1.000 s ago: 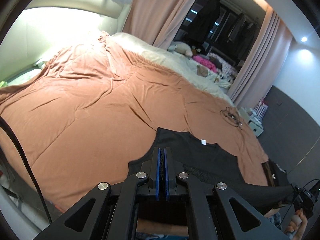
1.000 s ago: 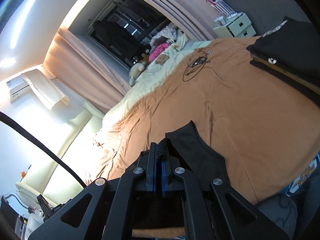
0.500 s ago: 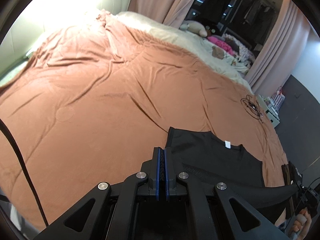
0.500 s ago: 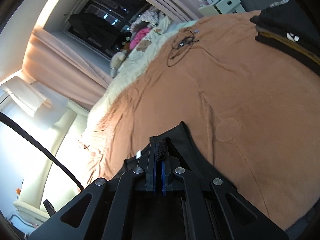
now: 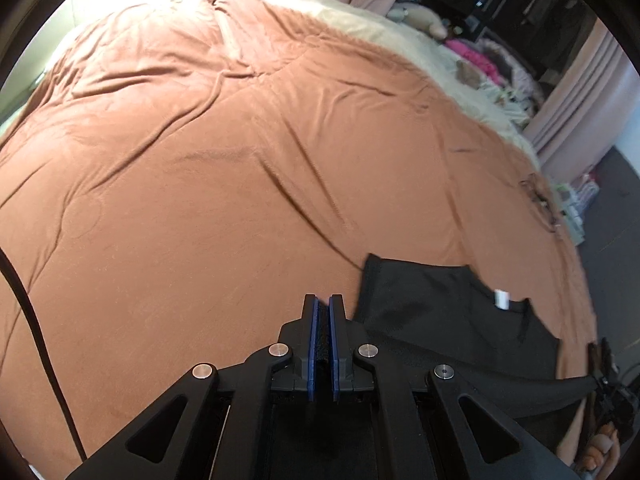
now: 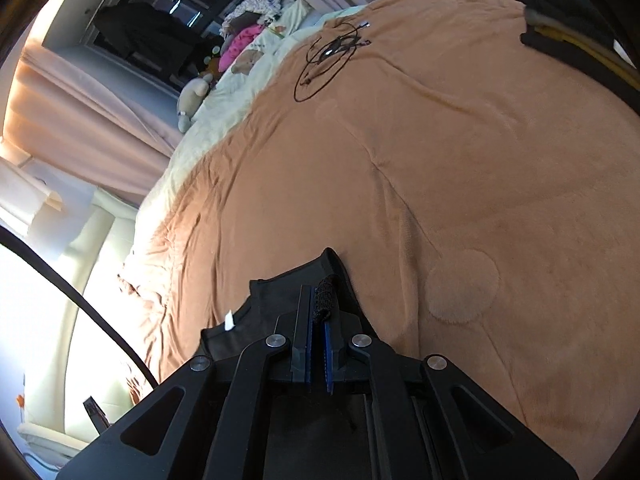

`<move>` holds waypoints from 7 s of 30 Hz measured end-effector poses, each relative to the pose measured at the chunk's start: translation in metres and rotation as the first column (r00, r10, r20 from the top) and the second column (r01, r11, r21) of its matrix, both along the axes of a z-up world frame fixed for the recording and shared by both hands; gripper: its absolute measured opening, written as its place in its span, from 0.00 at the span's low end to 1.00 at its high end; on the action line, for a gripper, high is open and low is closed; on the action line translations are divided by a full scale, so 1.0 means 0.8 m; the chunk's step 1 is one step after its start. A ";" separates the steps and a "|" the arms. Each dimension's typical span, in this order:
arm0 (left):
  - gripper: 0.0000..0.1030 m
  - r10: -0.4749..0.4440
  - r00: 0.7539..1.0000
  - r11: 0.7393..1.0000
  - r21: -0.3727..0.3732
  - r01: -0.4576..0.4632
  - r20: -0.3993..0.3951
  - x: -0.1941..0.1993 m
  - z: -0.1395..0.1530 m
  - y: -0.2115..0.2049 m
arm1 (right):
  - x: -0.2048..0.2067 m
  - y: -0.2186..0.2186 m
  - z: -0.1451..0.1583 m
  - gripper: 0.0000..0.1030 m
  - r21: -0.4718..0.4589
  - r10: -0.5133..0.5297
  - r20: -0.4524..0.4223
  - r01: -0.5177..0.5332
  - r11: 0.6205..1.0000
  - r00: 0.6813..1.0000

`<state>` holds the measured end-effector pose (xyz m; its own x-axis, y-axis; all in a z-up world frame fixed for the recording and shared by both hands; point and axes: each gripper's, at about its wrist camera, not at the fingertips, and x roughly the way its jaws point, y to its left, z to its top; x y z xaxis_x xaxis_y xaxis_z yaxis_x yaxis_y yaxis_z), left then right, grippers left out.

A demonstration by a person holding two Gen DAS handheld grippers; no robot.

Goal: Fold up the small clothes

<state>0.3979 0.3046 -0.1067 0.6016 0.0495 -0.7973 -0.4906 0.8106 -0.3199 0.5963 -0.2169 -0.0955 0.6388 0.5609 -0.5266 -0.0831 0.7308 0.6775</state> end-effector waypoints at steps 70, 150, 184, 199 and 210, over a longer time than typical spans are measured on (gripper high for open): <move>0.05 -0.256 0.958 0.940 0.195 0.279 -0.131 0.098 -0.010 0.013 | 0.027 0.057 0.018 0.01 -0.522 0.284 0.045 -0.220 0.824 0.958; 0.52 -0.156 0.979 0.975 0.138 0.174 -0.132 -0.187 -0.037 -0.018 | -0.245 -0.043 -0.001 0.62 -0.470 0.203 -0.085 -0.219 0.855 0.976; 0.30 -0.081 0.996 0.950 -0.303 0.070 -0.023 -0.173 -0.088 0.003 | -0.197 -0.131 -0.099 0.05 0.115 0.173 -0.137 -0.158 0.981 0.975; 0.06 -0.054 0.998 0.954 -0.293 0.061 0.032 -0.200 -0.050 -0.006 | -0.238 -0.117 -0.058 0.03 0.023 0.188 -0.078 -0.187 0.982 0.979; 0.07 -0.100 0.995 0.953 -0.288 0.098 0.011 -0.219 -0.064 -0.019 | -0.264 -0.123 -0.035 0.06 -0.162 0.118 -0.087 -0.131 0.978 0.989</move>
<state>0.2224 0.2893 -0.1580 0.5886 -0.2419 -0.7714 -0.4143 0.7291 -0.5448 0.3847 -0.3153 -0.1234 0.5239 0.5336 -0.6639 -0.1334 0.8212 0.5548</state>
